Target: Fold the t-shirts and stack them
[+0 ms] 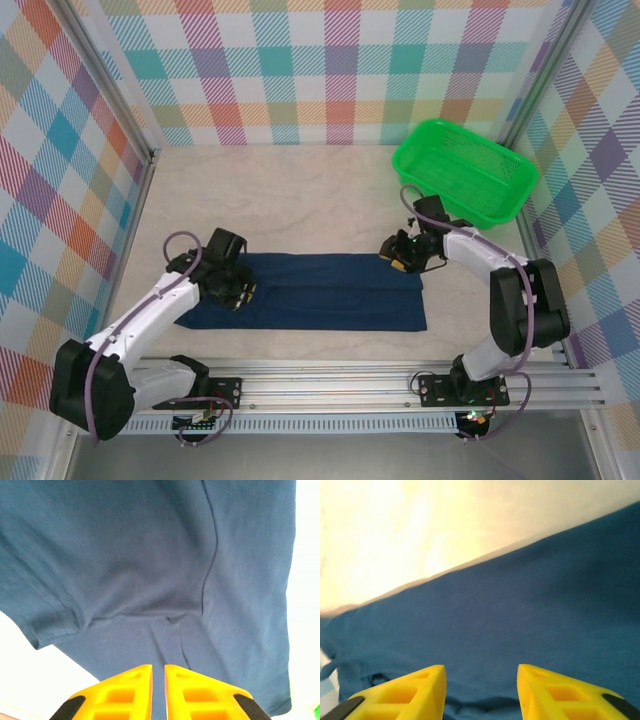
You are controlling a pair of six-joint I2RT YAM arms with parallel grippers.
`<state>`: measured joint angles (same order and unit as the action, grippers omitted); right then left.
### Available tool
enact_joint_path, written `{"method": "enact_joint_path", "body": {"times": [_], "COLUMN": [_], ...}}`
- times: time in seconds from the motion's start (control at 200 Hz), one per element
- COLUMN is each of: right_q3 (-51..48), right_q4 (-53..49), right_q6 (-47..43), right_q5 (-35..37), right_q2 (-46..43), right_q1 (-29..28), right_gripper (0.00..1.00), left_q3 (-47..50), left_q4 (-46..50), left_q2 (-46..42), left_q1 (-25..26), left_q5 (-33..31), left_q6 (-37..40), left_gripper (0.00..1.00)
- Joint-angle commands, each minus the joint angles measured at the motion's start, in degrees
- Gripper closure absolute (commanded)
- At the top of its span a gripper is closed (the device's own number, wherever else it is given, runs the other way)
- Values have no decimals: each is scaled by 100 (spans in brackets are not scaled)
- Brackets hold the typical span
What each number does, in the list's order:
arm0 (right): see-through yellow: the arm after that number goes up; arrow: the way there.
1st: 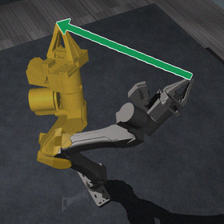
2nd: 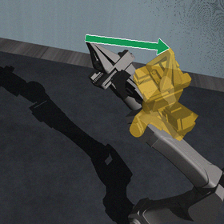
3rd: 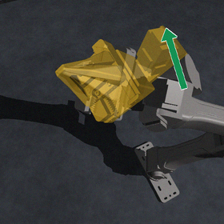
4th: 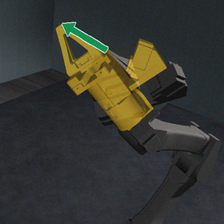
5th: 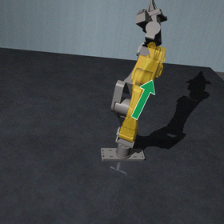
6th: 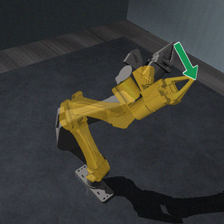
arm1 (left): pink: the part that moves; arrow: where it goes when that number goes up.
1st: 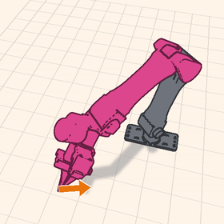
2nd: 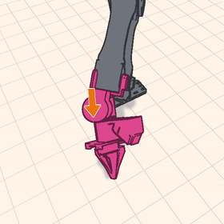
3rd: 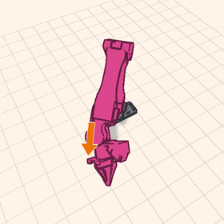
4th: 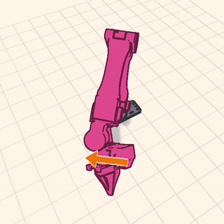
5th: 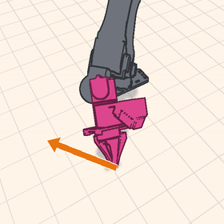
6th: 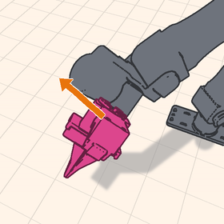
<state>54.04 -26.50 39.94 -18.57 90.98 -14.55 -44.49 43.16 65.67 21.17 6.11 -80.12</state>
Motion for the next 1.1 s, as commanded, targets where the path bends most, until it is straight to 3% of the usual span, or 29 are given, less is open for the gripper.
{"method": "enact_joint_path", "body": {"times": [0.0, 0.26, 0.48, 0.67, 0.825, 0.995, 1.095], "right_q3": [228, 462, 146, -374, -804, -1344, -1216], "right_q4": [-596, -1167, -1384, -1275, -919, 38, 550], "right_q6": [-382, -418, 105, 842, 2022, 4231, 5129], "right_q5": [23, 525, 822, 664, 601, 540, 489], "right_q2": [388, 1143, 975, 578, 273, 16, 340], "right_q1": [13, 15, 5, -353, -1080, -2019, -2474], "right_gripper": [58, 60, 60, 60, 59, 59, 59], "left_q3": [45, 154, -871, -3330, -6298, -8771, -10031], "left_q4": [243, -396, -554, -148, 535, 327, 236], "left_q2": [324, 1576, 3072, 5061, 6795, 8335, 9129], "left_q1": [-300, -406, -841, -960, -895, -788, -653], "left_q5": [-123, -165, -309, -103, 98, 902, 1228], "left_q6": [64, 93, 976, 2130, 2760, 2711, 2583], "left_gripper": [86, 87, 88, 90, 89, 87, 86]}}
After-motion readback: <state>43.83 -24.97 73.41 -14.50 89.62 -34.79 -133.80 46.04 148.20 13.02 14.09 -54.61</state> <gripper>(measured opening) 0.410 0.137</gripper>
